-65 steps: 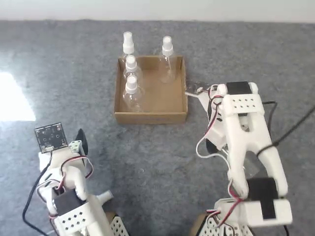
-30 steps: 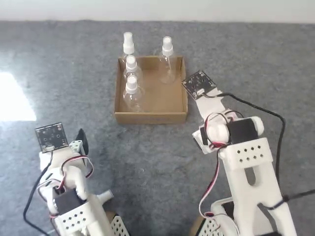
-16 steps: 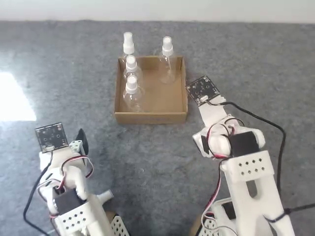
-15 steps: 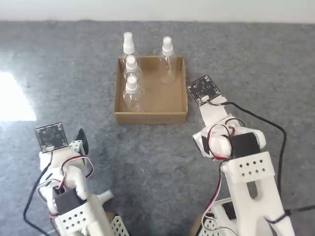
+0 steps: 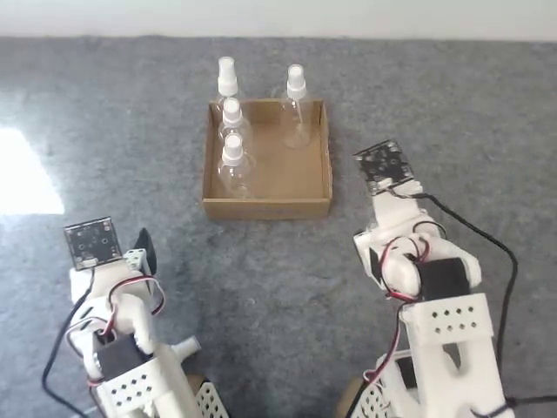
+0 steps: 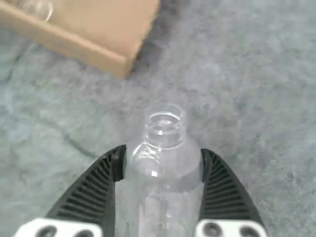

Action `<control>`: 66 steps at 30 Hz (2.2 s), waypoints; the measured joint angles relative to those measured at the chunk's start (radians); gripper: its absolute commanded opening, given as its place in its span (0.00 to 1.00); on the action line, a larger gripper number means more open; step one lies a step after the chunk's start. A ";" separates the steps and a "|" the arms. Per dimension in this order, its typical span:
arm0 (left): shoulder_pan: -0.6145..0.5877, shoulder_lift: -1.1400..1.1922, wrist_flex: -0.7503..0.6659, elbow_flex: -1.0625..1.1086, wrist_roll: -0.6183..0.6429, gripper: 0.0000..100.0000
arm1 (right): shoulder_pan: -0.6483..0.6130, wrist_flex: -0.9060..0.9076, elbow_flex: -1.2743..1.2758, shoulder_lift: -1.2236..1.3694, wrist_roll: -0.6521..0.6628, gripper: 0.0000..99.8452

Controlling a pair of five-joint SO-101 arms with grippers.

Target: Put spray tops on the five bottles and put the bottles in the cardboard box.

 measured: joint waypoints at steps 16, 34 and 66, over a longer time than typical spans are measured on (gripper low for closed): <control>-0.002 -0.011 0.379 -0.333 -0.219 0.25 | 0.029 -0.098 0.089 -0.035 -0.038 0.09; 0.080 0.147 0.528 -0.476 -0.448 0.25 | 0.063 -0.133 0.104 -0.035 -0.071 0.09; 0.304 1.115 0.601 -0.623 -1.034 0.29 | 0.063 -0.135 0.104 -0.035 -0.075 0.09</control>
